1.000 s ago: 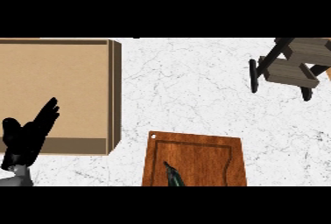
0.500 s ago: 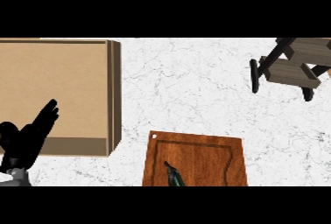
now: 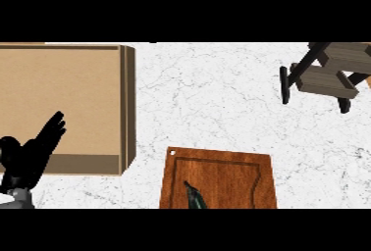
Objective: Pick the tomato from the cutting board and place it in the tiered basket
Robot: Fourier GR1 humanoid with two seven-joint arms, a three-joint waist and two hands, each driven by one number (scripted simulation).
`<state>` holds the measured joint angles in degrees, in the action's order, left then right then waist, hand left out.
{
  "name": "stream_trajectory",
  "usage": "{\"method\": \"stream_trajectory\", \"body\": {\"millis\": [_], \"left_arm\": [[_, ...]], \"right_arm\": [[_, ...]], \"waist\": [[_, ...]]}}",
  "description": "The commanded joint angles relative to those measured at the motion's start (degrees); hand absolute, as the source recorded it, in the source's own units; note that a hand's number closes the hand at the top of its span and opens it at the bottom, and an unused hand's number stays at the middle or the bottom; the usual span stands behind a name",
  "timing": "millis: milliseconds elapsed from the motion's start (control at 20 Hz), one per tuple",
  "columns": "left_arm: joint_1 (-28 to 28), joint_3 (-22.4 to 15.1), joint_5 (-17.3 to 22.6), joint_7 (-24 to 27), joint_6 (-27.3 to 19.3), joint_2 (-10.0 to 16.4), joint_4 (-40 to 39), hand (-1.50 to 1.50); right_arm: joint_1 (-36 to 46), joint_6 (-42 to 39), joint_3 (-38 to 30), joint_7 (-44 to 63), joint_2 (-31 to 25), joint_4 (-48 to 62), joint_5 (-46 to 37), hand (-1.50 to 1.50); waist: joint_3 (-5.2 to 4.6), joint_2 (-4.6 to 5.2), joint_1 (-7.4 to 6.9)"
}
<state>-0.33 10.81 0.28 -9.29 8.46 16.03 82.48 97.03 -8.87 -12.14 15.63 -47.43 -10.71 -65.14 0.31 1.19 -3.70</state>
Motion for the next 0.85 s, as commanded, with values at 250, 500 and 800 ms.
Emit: {"method": "stream_trajectory", "body": {"millis": [250, 500, 800], "left_arm": [[2.6, 0.8, -0.3, 0.4, -1.0, -1.0, -1.5, 0.0], [2.5, 1.9, -0.2, -0.5, -1.3, -0.4, -2.2, 0.0], [4.4, 2.0, -0.1, 0.0, -0.6, -0.5, -1.0, 0.0]], "right_arm": [[6.2, -2.5, -10.4, 11.2, -9.8, 0.2, 8.6, -1.5], [2.2, -0.9, -19.6, 6.1, -16.7, 0.3, 17.6, -1.5], [-6.8, -8.0, -26.4, -1.5, -23.1, 0.9, 25.3, -1.5]], "waist": [[-0.35, -0.68, 1.87], [-0.19, -0.84, 3.22], [-0.21, -1.36, 4.4]]}}
